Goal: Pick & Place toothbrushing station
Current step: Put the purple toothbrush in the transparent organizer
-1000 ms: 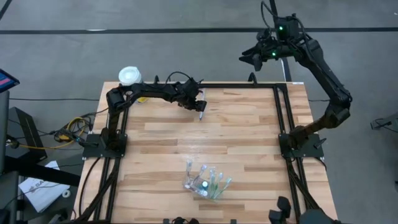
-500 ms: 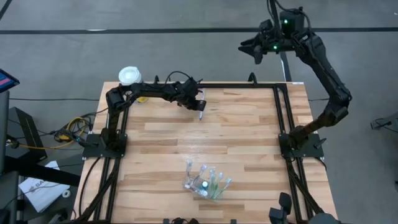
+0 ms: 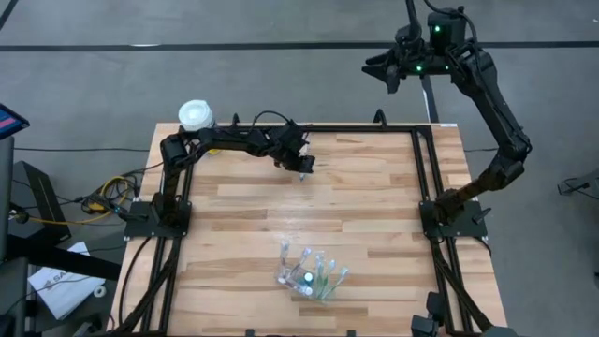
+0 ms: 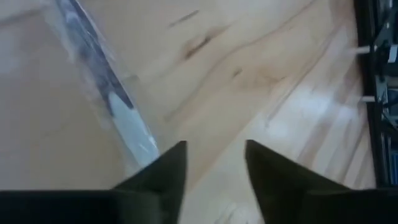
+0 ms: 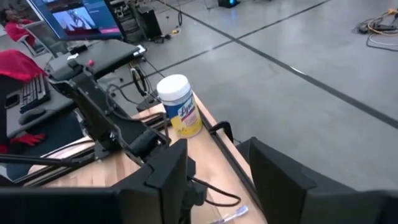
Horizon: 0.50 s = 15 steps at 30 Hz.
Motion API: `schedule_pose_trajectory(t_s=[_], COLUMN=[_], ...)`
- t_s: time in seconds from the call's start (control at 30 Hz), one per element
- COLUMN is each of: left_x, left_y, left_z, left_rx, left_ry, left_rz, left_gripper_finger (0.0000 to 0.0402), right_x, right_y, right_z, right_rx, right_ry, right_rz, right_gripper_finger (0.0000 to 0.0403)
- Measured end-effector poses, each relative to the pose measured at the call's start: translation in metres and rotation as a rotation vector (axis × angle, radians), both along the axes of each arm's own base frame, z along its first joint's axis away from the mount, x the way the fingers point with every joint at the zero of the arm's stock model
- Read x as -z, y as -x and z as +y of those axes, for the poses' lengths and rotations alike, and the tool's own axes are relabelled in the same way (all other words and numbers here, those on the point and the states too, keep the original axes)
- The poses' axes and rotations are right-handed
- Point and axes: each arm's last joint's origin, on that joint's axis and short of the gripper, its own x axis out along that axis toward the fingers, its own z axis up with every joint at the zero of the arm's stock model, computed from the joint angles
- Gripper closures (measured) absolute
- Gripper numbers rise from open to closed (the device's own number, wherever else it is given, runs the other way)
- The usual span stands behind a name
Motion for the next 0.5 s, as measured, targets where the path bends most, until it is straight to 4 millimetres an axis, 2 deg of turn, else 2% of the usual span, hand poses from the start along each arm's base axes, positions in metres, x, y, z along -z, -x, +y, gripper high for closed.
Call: schedule_pose_trajectory(t_s=[0.13, 0.23, 0.37, 0.5], left_x=[-0.011, -0.025, -0.035, -0.021], left_y=[0.003, 0.005, 0.015, 0.026], left_z=[0.002, 0.003, 0.006, 0.004], left_rx=[-0.01, -0.023, -0.04, -0.006], left_ry=[-0.015, -0.046, -0.089, -0.006], left_rz=[-0.022, -0.045, 0.005, 0.112], left_gripper_finger=[0.0171, 0.0135, 0.0124, 0.0135], right_x=[0.002, 0.002, 0.003, 0.003], right_y=[0.0, 0.001, 0.001, 0.001], right_z=[0.001, 0.001, 0.001, 0.001], right_rx=[-0.005, -0.006, -0.01, -0.01], right_ry=[0.0, 0.0, 0.001, 0.001], right_rz=[0.015, 0.019, 0.028, 0.028], right_gripper_finger=[0.0234, 0.0231, 0.023, 0.0233])
